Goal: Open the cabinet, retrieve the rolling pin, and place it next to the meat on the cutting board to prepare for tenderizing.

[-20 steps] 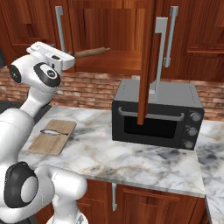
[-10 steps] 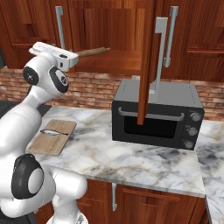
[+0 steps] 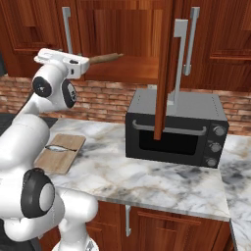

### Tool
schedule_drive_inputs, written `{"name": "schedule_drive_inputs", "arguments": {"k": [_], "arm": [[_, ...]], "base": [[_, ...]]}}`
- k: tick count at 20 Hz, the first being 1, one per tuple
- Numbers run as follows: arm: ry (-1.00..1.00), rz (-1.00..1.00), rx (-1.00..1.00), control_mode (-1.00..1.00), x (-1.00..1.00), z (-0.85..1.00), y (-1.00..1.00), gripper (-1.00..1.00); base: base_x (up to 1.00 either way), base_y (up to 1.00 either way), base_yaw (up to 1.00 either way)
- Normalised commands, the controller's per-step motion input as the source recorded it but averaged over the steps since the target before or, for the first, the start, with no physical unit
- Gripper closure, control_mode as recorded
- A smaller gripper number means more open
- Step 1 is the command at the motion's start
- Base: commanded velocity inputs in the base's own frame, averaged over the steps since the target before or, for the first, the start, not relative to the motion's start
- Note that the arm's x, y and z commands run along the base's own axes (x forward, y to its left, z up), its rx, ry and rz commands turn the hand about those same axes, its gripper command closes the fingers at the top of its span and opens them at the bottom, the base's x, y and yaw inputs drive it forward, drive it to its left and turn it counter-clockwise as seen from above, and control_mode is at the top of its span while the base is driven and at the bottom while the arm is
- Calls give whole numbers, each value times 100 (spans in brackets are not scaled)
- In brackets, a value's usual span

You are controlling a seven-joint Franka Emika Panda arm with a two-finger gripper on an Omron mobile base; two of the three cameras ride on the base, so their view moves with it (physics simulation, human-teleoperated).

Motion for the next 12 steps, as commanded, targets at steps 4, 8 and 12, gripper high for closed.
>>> {"name": "schedule_drive_inputs", "arguments": {"k": [4,8,12], "arm": [[1,0,-6,-100,40,-3,21,100],[0,1,-1,-100,42,0,18,100],[1,1,0,-100,23,0,14,100]], "base": [[0,0,0],[0,0,0],[0,0,0]]}}
